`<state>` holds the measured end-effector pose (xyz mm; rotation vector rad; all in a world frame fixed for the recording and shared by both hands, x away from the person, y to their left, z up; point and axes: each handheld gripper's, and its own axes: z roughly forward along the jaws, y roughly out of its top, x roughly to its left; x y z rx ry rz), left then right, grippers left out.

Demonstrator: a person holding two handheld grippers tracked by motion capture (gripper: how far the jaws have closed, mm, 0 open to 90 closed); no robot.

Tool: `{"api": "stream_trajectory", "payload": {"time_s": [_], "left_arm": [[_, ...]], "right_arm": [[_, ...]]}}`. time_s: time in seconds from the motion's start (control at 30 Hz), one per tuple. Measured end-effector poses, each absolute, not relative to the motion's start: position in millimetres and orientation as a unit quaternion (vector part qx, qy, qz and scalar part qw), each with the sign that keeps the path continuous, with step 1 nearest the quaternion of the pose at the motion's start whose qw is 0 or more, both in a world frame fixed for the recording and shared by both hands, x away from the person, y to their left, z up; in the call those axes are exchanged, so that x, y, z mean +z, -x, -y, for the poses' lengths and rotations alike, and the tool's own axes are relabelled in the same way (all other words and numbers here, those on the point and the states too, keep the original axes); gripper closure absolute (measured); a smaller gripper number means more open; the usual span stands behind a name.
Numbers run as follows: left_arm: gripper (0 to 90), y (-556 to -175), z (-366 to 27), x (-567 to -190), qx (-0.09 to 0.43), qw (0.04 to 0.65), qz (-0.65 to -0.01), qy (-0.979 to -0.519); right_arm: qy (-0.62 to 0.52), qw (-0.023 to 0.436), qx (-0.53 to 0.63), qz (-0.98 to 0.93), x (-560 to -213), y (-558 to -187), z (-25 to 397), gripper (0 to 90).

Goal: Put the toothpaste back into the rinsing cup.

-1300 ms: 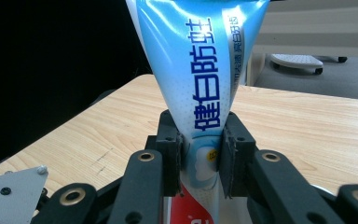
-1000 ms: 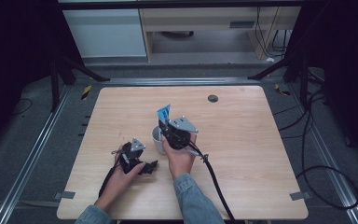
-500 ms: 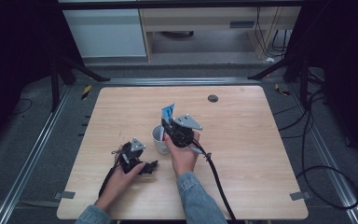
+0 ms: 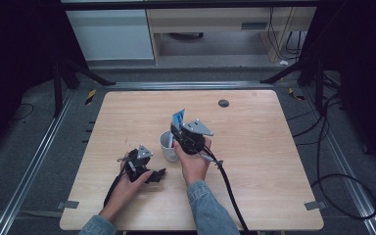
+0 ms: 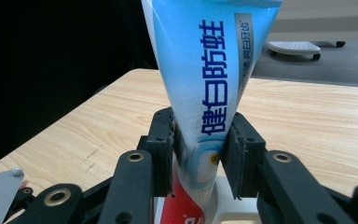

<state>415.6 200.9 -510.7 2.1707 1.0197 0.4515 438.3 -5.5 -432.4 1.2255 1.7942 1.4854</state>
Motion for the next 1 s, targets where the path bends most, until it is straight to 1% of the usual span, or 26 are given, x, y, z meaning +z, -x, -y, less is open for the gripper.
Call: {"api": "stream_trajectory", "payload": {"time_s": [0.23,0.57,0.7,1.0], "left_arm": [[0.0,-415.6,-200.8,-510.7,0.174,0.344,-0.393,-0.835],[0.0,-415.7,-200.7,-510.8,0.174,0.344,-0.393,-0.835],[0.0,-415.8,-200.8,-510.8,0.175,0.344,-0.392,-0.835],[0.0,-415.8,-200.8,-510.7,0.175,0.344,-0.392,-0.835]], "right_arm": [[-0.449,0.263,0.538,-0.663,-430.8,-437.5,5.9,62.1],[-0.454,0.265,0.535,-0.661,-428.2,-436.4,6.7,57.8],[-0.447,0.278,0.529,-0.665,-425.6,-433.8,6.6,55.4],[-0.442,0.288,0.52,-0.673,-424.5,-433.0,6.4,53.6]]}}
